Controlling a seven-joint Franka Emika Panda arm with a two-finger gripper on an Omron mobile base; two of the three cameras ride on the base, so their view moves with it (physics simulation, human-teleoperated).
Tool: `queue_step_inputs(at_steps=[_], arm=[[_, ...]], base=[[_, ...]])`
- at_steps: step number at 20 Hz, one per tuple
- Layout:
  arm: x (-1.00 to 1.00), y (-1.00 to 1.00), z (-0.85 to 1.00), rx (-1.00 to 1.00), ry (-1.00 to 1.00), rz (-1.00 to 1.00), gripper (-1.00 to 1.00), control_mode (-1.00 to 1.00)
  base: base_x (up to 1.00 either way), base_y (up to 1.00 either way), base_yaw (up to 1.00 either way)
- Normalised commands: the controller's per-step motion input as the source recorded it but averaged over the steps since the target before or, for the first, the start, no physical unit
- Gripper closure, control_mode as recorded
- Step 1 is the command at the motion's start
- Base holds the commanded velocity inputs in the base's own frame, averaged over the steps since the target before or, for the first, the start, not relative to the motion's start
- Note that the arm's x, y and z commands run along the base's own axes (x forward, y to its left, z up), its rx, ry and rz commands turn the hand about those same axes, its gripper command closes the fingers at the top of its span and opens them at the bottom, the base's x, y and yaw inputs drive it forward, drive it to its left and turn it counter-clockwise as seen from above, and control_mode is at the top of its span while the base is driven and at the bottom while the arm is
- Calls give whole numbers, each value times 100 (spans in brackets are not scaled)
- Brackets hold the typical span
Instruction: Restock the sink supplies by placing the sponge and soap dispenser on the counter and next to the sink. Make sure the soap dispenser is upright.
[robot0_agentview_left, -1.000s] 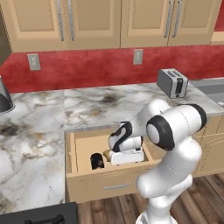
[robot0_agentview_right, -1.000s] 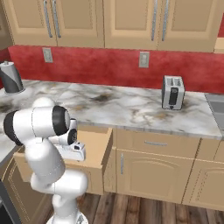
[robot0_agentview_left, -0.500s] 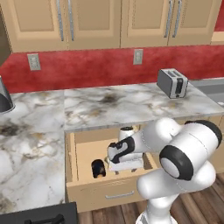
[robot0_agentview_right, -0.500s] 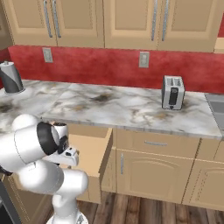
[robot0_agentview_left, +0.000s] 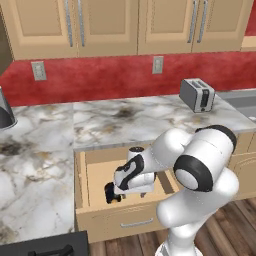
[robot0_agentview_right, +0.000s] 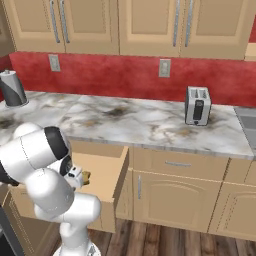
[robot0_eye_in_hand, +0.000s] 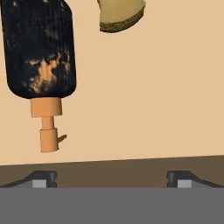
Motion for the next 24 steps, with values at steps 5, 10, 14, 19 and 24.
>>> queue_step_inputs(at_steps=[5,10,14,19,24], arm=[[27,-20,0,1,0,-1,-100,-100],[17,-3,0,1,-4,0,-100,-100],[8,23,0,0,-4,0,-100,-100],[0,71,-10,-3,0,0,-100,-100],[15,35,-10,0,0,0,-100,-100]], base=[[0,0,0],[0,0,0],[0,0,0],[0,0,0],[0,0,0]])
